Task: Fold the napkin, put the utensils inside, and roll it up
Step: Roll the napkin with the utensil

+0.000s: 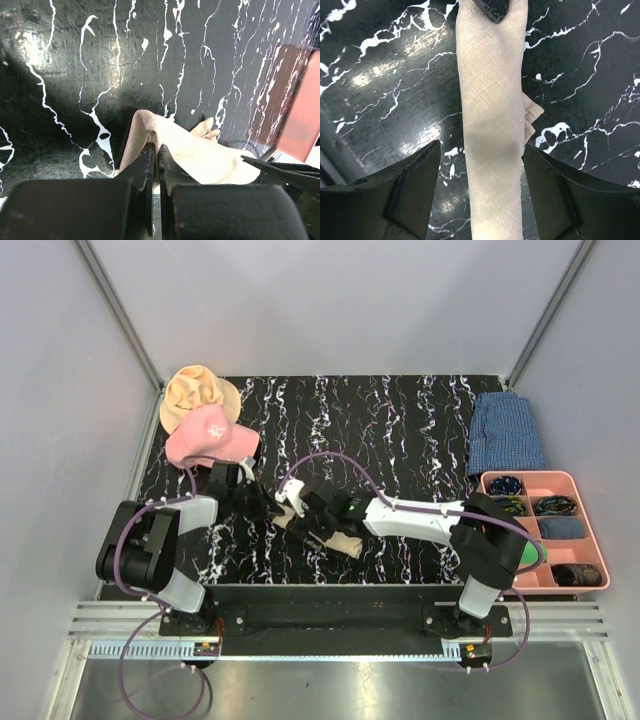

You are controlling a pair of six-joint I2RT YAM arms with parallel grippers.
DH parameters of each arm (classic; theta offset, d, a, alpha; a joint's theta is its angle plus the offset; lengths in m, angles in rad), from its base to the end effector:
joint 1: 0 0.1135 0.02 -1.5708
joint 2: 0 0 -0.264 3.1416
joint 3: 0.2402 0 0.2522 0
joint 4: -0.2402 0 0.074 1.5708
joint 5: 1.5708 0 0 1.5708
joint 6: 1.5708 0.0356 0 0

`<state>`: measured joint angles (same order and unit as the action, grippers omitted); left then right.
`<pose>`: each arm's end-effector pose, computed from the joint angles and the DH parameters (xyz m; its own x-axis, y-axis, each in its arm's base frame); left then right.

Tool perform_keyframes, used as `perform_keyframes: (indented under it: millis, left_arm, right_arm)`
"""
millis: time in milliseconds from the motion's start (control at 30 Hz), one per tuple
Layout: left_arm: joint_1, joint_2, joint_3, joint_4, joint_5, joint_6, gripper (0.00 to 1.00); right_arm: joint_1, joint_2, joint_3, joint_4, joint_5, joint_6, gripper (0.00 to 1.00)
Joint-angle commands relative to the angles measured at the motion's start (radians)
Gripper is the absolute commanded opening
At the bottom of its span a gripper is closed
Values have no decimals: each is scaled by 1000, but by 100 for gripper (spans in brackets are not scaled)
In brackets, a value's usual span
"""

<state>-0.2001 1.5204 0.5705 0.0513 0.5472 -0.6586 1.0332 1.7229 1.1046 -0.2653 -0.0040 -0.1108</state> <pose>0.2541 -0.0704 0.1311 -0.9047 -0.3498 -0.2433 -0.0839 0.7061 -0.7031 0.1862 0.3127 0.1966 -0.2983 -0.7163 -0.6308 -0.8987 0.4334 -0.0671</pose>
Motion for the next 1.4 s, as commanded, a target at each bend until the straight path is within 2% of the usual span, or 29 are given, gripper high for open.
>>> perform_keyframes:
  millis: [0,333,500,600,633,733,767,833,867,1033,1233,1367]
  left_arm:
    - [1,23,37,-31,-18,30,0]
    - [-1,26,58,-36,-6,27,0]
    - [-1,15,63,-30,-1,25,0]
    - [1,-6,65,-27,0,22,1]
    - [2,-14,68,-28,-1,20,4]
    - [7,-48,75,-33,-15,19,27]
    - [8,-58,78,-37,-23,19,42]
    - [13,-92,81,-48,-50,19,52]
    - [14,-115,78,-48,-59,20,60]
    - [16,-173,40,-64,-96,24,65]
    - [16,-215,-38,2,-58,36,65]
    - [16,-203,-64,13,-35,37,63]
  right_arm:
    - [34,33,-3,49,96,-58,76]
    - [38,136,-12,49,142,-47,74]
    - [5,171,-8,35,49,6,71]
    - [-28,198,1,11,-51,37,65]
    - [-38,211,11,-11,-104,42,59]
    - [-73,225,15,-34,-215,63,48]
    - [-81,227,17,-38,-249,69,44]
    - [-108,231,17,-46,-342,86,42]
    - [-117,233,17,-46,-368,97,40]
    - [-185,259,23,-45,-535,105,38]
    - [-251,322,54,-46,-698,148,38]
    - [-289,360,70,-46,-749,146,37]
